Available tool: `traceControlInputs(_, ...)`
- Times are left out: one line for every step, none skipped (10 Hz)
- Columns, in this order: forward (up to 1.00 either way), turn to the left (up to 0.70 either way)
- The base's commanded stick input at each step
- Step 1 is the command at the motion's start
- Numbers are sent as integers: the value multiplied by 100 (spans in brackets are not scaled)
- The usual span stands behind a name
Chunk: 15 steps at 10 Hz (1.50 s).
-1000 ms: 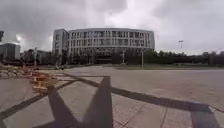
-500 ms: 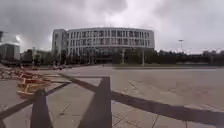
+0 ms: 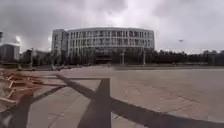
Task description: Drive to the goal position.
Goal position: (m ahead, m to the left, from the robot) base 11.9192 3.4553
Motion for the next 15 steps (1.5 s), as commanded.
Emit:
traceControlInputs(85,0)
traceControlInputs(85,0)
traceControlInputs(85,0)
traceControlInputs(85,0)
traceControlInputs(85,0)
traceControlInputs(85,0)
traceControlInputs(85,0)
traceControlInputs(85,0)
traceControlInputs(85,0)
traceControlInputs(85,0)
traceControlInputs(85,2)
traceControlInputs(85,4)
traceControlInputs(85,6)
traceControlInputs(85,7)
traceControlInputs(85,11)
